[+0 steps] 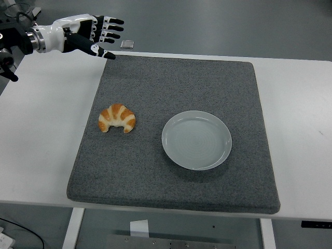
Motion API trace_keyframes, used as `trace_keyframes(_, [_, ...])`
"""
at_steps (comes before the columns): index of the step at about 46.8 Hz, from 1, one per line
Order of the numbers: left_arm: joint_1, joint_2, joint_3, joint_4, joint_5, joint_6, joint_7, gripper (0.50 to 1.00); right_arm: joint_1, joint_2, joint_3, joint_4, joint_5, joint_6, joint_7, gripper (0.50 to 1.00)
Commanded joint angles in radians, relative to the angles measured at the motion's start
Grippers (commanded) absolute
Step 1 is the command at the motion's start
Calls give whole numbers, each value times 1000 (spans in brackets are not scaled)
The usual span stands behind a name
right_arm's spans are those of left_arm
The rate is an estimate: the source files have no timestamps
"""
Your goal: Place the bread on the plate
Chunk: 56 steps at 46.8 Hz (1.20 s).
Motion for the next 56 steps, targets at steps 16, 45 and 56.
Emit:
trace_keyframes(16, [-35,14,123,-172,251,0,-5,1000,0,0,0,0,0,0,-1,932])
trace_keyframes(45, [-25,108,169,-359,550,0,-86,1000,0,0,0,0,0,0,1,932])
trace_keyframes(56, [-29,145,228,-400,586,0,-114,1000,0,0,0,0,0,0,-1,932])
